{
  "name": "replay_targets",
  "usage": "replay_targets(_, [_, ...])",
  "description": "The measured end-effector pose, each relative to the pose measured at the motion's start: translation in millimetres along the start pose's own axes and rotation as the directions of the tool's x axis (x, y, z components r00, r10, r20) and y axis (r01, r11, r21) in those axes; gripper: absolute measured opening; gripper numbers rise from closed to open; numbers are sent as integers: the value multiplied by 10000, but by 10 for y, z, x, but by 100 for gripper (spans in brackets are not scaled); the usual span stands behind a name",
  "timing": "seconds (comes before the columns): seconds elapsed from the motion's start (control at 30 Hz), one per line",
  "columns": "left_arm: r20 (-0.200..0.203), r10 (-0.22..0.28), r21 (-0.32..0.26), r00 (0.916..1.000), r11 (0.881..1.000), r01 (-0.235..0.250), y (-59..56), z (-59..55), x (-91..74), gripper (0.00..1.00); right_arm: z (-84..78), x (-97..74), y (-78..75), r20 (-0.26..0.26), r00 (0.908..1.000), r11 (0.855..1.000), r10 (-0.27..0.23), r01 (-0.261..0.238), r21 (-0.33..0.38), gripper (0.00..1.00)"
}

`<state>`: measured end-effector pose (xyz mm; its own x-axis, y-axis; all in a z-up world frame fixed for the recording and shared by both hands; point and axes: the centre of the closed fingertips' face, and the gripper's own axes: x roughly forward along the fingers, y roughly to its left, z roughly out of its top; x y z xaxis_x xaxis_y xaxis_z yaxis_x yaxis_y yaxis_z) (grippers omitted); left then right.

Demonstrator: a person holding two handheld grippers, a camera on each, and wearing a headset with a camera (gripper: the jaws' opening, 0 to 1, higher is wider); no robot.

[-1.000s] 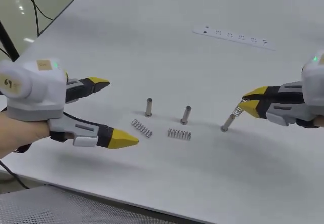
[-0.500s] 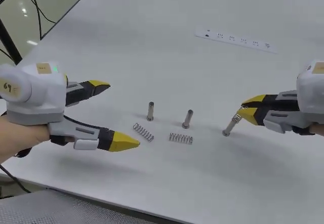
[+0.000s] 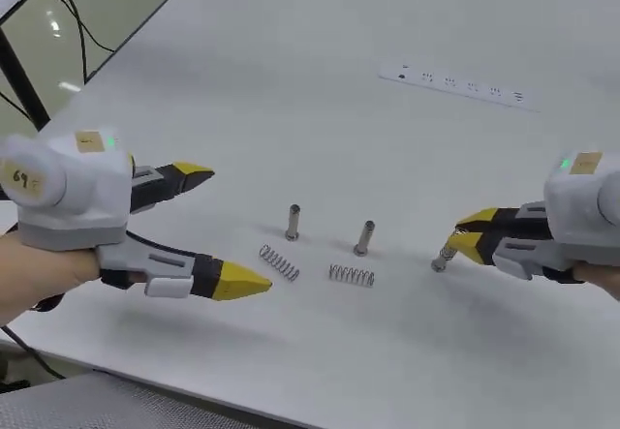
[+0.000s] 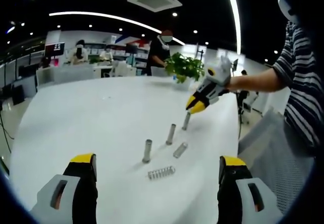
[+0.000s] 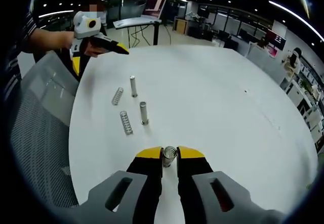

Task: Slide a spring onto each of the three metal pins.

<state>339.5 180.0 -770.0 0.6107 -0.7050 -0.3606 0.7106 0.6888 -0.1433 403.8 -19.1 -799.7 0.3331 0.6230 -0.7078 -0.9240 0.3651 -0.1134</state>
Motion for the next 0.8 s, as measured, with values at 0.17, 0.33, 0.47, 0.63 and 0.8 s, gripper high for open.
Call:
replay_targets(0.17, [10,-28,-26,10000,10000,28,-14,-6,10,98,-77,53,24,-92,10000,10000,-2,3,53,7])
replay_targets(0.33, [8,-39,-31,10000,10000,39,-24,-5,24,98,-114,78,42,-125,9999,10000,3,-2,72,8])
replay_targets(0.47, [8,-30,-51,10000,10000,30,-23,-6,26,98,-159,100,61,-317,9994,9999,107,-105,72,8])
replay_targets(0.63, [-19,-73,-69,10000,9999,73,-34,-17,29,97,-134,108,49,-201,9997,9996,130,-125,265,8])
replay_targets(0.8, [-8,-94,-129,10000,9999,93,-41,-21,36,97,-142,115,68,-176,9996,9989,211,-203,421,12])
